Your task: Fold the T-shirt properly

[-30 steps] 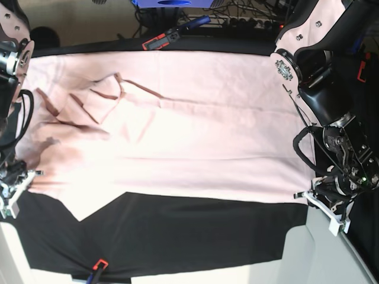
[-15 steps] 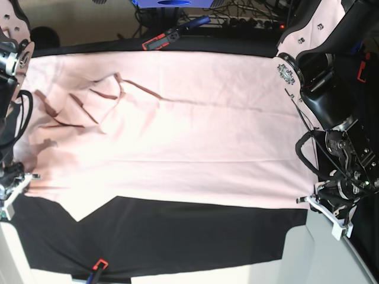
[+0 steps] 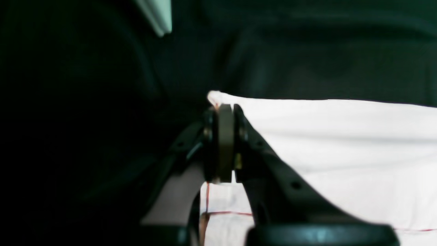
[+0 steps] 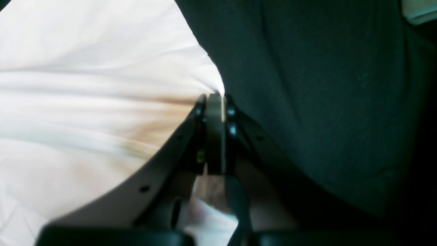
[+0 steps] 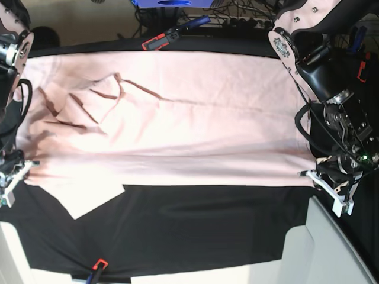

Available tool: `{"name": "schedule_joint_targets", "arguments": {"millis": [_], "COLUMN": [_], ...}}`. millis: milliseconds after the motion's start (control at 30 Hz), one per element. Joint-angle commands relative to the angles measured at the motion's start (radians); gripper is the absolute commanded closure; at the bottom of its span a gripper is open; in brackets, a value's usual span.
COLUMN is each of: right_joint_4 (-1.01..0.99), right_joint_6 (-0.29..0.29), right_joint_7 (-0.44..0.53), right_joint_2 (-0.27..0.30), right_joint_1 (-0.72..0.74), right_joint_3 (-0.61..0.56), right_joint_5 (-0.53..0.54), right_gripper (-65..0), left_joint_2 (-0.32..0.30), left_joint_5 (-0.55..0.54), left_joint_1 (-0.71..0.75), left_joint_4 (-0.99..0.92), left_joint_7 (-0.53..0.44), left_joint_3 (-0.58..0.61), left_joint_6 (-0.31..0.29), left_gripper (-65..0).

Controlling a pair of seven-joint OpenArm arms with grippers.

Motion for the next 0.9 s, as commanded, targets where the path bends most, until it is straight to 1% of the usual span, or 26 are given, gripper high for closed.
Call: {"name": "schedule_joint_targets", "arguments": {"millis": [0,100,200,267,367,567,867], "right_joint_4": [0.020,0.020,0.020,0.049,0.108,0.198,0.215], "right_joint_6": [-0.006,-0.006,-0.005,-0.005,-0.005,-0.006,-0.006], "right_joint_7": [0.020,0.020,0.021,0.021,0.009,-0.045,-0.054], "right_joint_2": [0.027,0.027,0.027,0.024,0.022,0.022,0.022], "right_joint_1": [0.014,0.005,-0.003,-0.003,-0.003,-0.003,-0.003], "right_joint_3": [0.008,0.008,0.009,0.009,0.009,0.009,0.008], "right_joint_5": [-0.001,0.002,0.002,0.002,0.002,0.002,0.002], "right_gripper": [-0.1,-0.1,-0.1,-0.1,-0.1,-0.1,-0.1], "left_joint_2": [-0.013,-0.011,-0.015,-0.015,-0.010,-0.005,-0.005], "left_joint_5": [-0.003,-0.003,0.002,0.005,0.007,0.001,0.005], "left_joint_1": [-0.020,0.004,0.012,0.010,0.006,0.004,0.004], "left_joint_4": [0.033,0.054,0.056,0.056,0.056,0.071,0.155], "left_joint_7": [-0.023,-0.023,-0.028,-0.058,-0.067,-0.069,-0.063], "left_joint_3": [0.001,0.006,0.044,0.058,0.057,0.050,0.049], "left_joint_6": [0.001,0.001,0.001,0.001,0.001,0.001,0.001], "left_gripper": [0.0,0.0,0.0,0.0,0.0,0.0,0.0]}}
